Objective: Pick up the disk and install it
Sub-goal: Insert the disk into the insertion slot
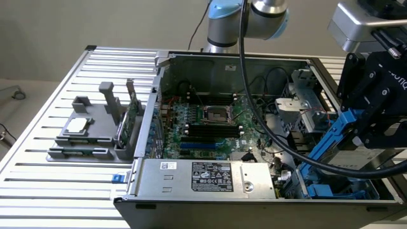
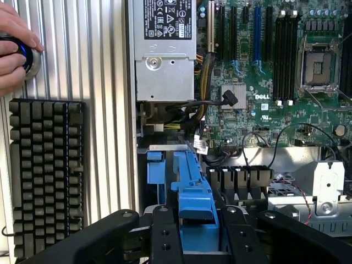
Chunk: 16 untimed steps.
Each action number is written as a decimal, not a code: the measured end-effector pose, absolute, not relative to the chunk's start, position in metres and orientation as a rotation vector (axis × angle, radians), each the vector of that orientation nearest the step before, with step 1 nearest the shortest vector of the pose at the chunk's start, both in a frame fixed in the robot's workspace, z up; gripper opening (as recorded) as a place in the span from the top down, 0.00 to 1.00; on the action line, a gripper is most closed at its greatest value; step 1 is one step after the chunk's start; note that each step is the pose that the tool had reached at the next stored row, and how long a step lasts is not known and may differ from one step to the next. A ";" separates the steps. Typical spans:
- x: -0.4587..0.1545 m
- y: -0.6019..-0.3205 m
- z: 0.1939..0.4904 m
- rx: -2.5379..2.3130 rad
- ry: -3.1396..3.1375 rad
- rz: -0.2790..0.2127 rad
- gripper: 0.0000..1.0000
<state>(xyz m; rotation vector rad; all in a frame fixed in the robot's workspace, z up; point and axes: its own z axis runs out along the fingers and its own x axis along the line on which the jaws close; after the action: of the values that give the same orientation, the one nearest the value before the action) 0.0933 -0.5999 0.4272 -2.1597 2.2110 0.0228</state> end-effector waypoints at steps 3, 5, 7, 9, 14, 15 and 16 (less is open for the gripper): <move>0.096 -0.600 0.427 -2.160 2.211 0.023 0.67; 0.097 -0.600 0.427 -2.161 2.212 0.026 0.67; 0.097 -0.600 0.427 -2.164 2.216 0.033 0.67; 0.097 -0.600 0.427 -2.168 2.221 0.043 0.67; 0.098 -0.600 0.427 -2.171 2.224 0.051 0.67; 0.099 -0.600 0.427 -2.171 2.225 0.051 0.67; 0.100 -0.600 0.427 -2.172 2.225 0.052 0.67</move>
<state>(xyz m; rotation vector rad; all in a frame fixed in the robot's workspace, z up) 0.0995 -0.5999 0.4268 -2.1716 2.2247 0.0516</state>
